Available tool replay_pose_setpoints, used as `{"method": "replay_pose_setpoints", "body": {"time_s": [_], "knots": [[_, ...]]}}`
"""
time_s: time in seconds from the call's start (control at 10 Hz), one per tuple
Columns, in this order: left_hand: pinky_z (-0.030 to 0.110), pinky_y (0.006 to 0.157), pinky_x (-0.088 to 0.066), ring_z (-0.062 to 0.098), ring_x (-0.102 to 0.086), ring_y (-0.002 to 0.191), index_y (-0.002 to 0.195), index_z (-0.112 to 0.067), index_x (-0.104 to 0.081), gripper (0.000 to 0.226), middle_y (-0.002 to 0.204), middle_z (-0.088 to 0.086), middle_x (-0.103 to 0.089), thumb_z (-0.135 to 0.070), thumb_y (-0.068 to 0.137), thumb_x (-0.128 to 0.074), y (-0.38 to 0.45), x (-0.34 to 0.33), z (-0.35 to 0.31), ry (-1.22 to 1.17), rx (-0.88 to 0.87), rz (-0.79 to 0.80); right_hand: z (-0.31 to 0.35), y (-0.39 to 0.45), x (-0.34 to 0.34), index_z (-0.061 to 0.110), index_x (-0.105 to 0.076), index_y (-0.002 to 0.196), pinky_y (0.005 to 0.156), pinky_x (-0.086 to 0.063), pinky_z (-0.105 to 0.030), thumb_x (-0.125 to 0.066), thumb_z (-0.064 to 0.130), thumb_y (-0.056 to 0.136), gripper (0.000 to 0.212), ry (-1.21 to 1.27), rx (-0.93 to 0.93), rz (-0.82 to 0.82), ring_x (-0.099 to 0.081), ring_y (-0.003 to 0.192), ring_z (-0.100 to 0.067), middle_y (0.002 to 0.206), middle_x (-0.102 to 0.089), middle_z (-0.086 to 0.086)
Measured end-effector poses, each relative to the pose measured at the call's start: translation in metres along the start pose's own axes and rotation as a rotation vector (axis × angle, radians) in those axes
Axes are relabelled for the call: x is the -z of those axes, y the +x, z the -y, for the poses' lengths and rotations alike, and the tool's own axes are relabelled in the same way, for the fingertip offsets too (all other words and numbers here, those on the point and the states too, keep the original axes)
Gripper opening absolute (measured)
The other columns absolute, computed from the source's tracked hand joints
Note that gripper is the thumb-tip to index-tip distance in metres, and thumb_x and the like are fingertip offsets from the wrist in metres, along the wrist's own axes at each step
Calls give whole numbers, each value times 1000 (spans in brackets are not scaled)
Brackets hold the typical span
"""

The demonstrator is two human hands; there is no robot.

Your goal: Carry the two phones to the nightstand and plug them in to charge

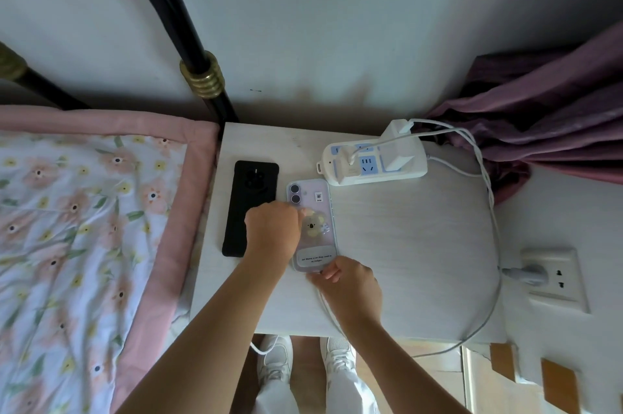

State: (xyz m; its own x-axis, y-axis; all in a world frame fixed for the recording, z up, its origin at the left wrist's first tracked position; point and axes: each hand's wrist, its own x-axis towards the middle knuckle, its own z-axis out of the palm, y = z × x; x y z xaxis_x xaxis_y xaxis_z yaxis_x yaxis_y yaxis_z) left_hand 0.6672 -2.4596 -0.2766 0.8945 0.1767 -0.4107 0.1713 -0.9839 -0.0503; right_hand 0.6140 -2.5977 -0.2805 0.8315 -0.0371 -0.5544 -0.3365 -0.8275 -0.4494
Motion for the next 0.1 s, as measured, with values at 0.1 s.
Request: {"method": "replay_pose_setpoints", "body": {"time_s": [0.1], "knots": [[27,50,-24,20,-49,64,90,-12,-59,33,63,-2,-41,-31,99,-34,-2,12,11,-92,6,-130,11,9,25,28,-63,65,67,-53,-27,-67,33,74,11,-11,39,13,-67,76,-17,78,-73,6]]}}
